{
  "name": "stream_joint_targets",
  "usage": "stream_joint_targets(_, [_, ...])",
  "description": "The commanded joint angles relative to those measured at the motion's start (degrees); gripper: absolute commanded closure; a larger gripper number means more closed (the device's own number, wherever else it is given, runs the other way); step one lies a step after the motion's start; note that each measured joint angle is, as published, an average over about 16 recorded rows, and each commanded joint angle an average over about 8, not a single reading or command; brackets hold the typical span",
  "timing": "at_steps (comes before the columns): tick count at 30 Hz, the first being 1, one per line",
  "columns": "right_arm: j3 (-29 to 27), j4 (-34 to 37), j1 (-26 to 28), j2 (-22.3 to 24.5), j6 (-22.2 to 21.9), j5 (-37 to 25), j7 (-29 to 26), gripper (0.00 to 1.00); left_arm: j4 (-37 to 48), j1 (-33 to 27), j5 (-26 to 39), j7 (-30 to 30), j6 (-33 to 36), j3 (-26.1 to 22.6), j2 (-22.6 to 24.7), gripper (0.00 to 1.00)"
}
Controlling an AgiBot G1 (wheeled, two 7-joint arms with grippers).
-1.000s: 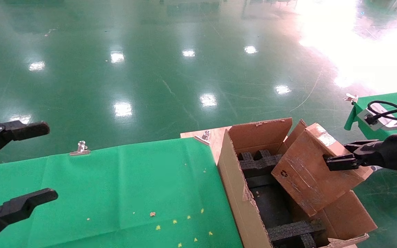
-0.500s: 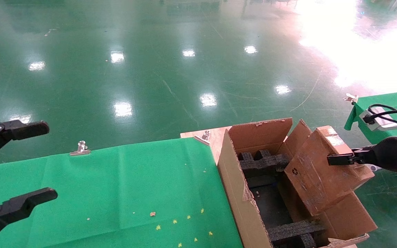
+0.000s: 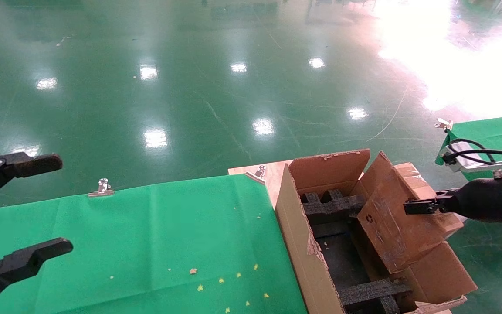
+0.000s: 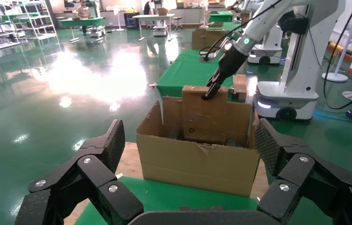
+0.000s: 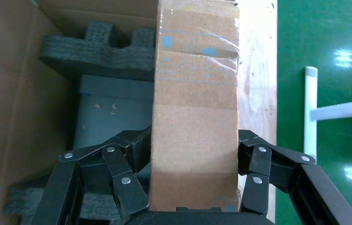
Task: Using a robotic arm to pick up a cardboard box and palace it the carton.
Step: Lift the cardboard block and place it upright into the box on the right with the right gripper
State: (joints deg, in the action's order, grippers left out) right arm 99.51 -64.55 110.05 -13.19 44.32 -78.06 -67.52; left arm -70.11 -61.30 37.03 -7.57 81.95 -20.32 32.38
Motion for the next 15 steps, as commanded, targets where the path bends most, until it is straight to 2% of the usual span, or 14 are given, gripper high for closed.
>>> stream_joint_targets(1, [0.5, -0.7, -0.3, -0.4, -1.0, -1.7, -1.7, 1.0, 0.0, 0.0, 0.0, 0.0, 0.0, 0.0, 0.0, 0.0])
stream_joint_targets(7, [2.0, -0.7, -1.5, -3.0, -2.5, -5.4, -7.1, 1.0, 0.0, 0.0, 0.0, 0.0, 0.0, 0.0, 0.0, 0.0])
stream_joint_targets(15, [3.6, -0.3, -3.4, -6.1, -4.1, -8.1, -10.8, 1.0, 0.0, 0.0, 0.0, 0.0, 0.0, 0.0, 0.0, 0.0])
